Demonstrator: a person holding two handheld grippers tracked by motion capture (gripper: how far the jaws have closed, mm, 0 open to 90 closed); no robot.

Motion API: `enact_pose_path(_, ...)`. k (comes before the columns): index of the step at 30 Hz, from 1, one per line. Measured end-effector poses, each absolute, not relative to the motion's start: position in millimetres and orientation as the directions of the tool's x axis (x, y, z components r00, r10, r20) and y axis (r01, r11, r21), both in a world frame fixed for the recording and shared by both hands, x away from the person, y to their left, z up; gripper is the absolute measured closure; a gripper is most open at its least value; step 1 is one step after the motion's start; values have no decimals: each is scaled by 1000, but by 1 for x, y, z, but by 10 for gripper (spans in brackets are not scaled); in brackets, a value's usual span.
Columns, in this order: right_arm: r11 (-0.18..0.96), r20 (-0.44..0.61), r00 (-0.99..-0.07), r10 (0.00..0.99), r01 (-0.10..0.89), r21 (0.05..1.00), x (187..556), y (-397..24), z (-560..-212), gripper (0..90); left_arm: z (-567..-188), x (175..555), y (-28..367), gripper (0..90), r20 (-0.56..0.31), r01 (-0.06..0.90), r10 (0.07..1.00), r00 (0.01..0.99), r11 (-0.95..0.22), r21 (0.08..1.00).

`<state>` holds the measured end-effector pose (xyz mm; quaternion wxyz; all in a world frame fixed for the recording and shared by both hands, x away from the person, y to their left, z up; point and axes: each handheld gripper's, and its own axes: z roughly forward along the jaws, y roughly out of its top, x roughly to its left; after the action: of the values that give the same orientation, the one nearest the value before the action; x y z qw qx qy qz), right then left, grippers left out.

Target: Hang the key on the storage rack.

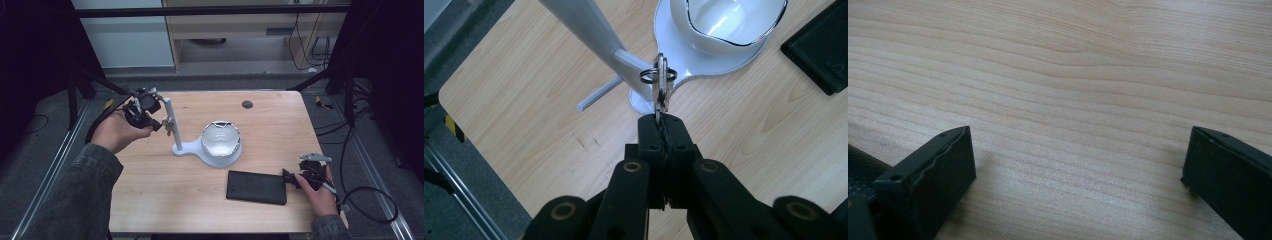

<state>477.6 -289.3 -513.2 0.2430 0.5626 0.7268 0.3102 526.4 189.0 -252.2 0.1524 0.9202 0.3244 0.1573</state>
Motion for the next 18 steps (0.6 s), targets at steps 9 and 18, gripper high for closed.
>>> enact_pose_path(9,173,-4,-247,969,667,725,478,-289,-513,6,-252,530,190,885,188,559,654,733,-736,382)
enact_pose_path(18,173,-4,-247,969,667,725,478,-289,-513,6,-249,531,184,885,203,563,656,727,-739,371)
